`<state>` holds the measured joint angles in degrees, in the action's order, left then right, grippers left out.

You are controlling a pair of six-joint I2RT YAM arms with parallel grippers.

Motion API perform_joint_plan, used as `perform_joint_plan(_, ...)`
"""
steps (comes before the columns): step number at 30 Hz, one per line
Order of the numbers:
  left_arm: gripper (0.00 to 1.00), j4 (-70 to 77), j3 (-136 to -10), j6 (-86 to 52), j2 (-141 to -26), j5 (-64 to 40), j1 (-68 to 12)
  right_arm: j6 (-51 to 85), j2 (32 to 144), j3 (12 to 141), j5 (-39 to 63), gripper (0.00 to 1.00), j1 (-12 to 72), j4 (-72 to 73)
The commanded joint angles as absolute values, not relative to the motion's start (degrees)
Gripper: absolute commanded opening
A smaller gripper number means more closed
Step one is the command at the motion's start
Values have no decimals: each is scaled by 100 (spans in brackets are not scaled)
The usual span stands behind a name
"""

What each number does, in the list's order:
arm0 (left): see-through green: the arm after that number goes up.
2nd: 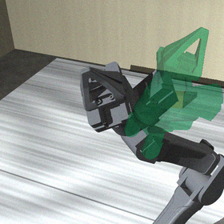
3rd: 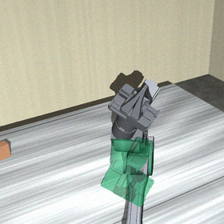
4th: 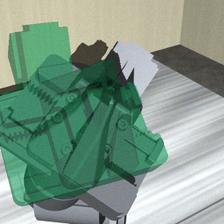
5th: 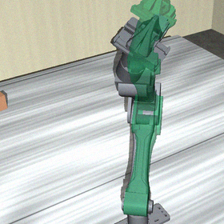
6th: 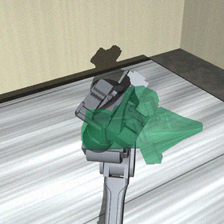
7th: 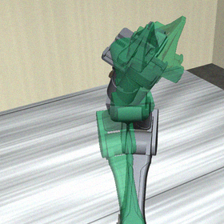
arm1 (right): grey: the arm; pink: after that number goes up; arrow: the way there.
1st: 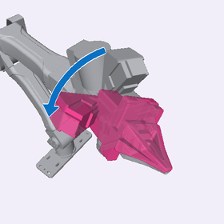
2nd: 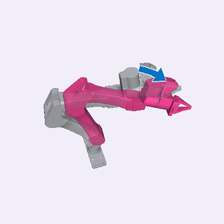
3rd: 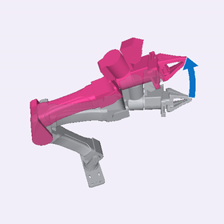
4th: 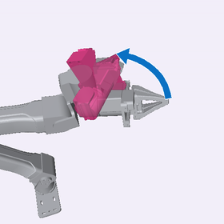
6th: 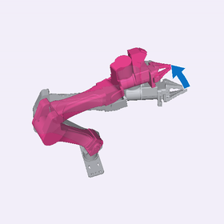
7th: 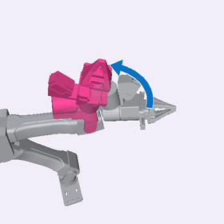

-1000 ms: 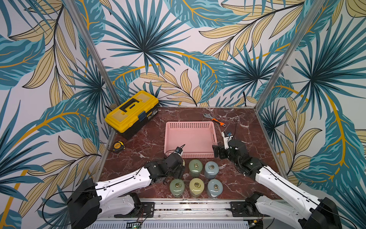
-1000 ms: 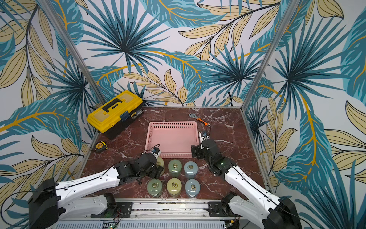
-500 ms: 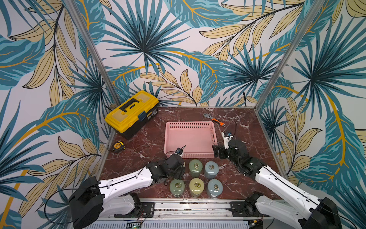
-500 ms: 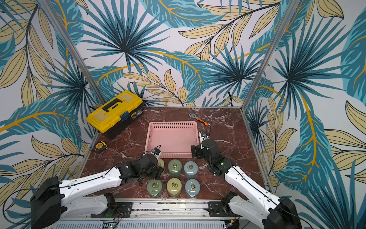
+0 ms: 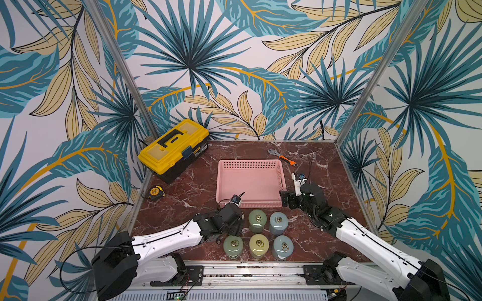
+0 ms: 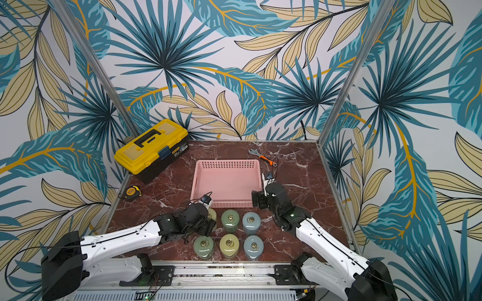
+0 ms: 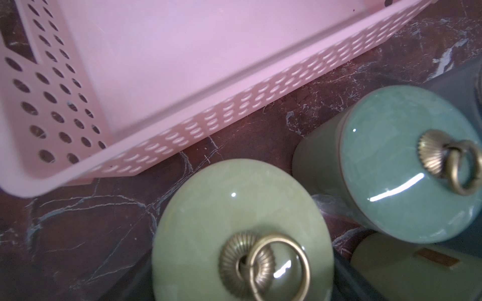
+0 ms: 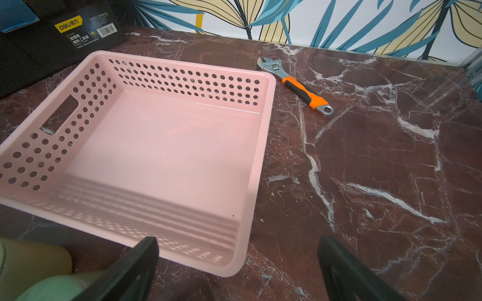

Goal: Take the tea canister out of the basket
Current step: Place the tea canister at the center of the board.

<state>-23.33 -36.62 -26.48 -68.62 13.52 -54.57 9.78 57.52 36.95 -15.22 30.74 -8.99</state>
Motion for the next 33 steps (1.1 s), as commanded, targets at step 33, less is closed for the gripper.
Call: perform_joint_plan(33,100,-1910,-4044,-2240,-5331,3515,-5442,1015,5298,3597,-1560,99,3058,-1044)
